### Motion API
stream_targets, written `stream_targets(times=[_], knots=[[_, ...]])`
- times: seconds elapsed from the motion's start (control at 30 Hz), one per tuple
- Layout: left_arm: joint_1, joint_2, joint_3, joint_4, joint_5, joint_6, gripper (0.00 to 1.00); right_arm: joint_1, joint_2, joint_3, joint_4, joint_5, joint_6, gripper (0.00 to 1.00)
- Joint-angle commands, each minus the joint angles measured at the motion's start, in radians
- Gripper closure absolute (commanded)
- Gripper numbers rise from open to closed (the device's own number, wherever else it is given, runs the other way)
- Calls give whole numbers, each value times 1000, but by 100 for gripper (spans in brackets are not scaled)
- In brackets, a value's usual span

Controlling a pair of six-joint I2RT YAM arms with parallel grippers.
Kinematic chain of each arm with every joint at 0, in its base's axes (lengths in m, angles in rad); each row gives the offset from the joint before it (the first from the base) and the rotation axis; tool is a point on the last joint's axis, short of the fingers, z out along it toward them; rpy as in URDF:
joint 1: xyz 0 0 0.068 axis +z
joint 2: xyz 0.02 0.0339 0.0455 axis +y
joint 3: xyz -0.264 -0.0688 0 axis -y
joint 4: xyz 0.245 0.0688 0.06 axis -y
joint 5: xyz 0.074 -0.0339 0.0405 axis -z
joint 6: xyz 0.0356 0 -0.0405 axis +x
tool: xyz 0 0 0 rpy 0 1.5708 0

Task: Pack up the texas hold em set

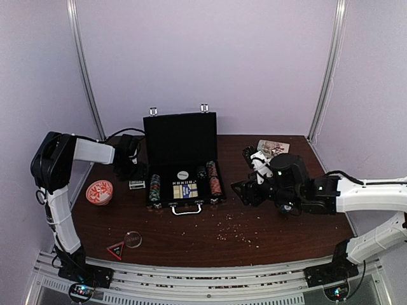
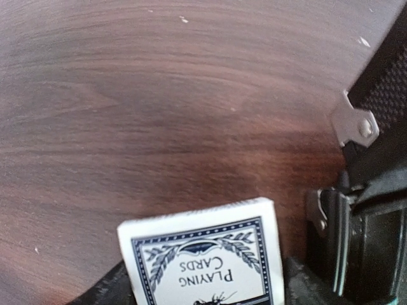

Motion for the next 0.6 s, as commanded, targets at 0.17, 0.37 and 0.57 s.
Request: stream_targets(times=[0.17,0.37,0.57], knots=[[-9,-36,-39,-67,30,142,39,-6,-38,-22,29,39,8,30],[-10,-234,-136,47,51,187,46,-7,-32,-25,40,49,7,30],[-40,-335,-144,109,191,328,52,-9,-27,-34,59,55,7,30]])
